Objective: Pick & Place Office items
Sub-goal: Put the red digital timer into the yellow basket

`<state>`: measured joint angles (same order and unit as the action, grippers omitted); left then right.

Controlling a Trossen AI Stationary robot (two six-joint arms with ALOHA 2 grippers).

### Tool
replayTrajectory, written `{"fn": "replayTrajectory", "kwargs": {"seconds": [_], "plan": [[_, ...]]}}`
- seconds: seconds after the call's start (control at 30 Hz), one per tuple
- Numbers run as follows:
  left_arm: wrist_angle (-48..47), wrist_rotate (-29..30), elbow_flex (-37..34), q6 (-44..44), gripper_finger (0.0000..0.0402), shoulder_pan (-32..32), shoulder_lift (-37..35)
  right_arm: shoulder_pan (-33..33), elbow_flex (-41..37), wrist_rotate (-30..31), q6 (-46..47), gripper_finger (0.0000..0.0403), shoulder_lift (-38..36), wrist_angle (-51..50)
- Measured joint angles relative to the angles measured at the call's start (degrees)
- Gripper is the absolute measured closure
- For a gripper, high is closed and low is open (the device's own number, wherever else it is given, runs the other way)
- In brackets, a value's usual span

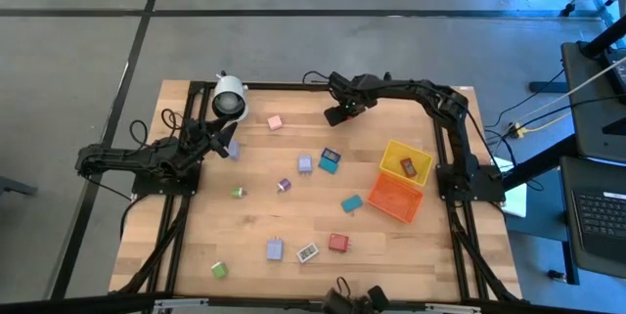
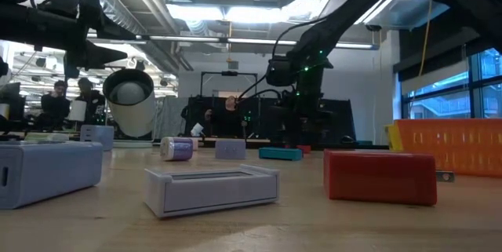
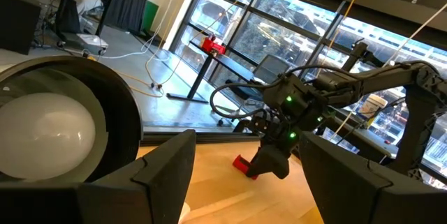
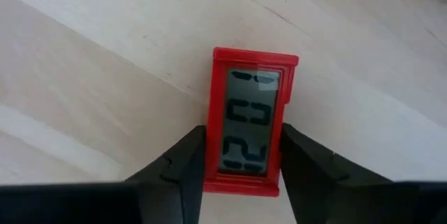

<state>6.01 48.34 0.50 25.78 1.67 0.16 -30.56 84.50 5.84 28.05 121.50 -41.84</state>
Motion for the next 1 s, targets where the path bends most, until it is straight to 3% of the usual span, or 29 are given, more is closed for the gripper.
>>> {"fn": "replayTrajectory", "kwargs": {"seconds": [0.37, 0.67, 0.9, 1.0], "plan": [[0.0, 0.0, 0.0, 0.0, 0.0150, 0.0, 0.0, 3.5, -0.2, 6.9, -3.1, 0.0245, -10.3, -8.1], [0.0, 0.0, 0.0, 0.0, 0.0150, 0.0, 0.0, 12.6, -0.1, 9.8, -2.9, 0.0243, -21.6, -18.0], [0.0, 0.0, 0.0, 0.0, 0.0150, 0.0, 0.0, 18.1, -0.4, 14.7, 3.5, 0.0242, -26.4, -27.8], [0.0, 0.0, 0.0, 0.0, 0.0150, 0.0, 0.0, 19.9, -3.9, 16.0, 8.4, 0.0241, -28.1, -32.7]]}}
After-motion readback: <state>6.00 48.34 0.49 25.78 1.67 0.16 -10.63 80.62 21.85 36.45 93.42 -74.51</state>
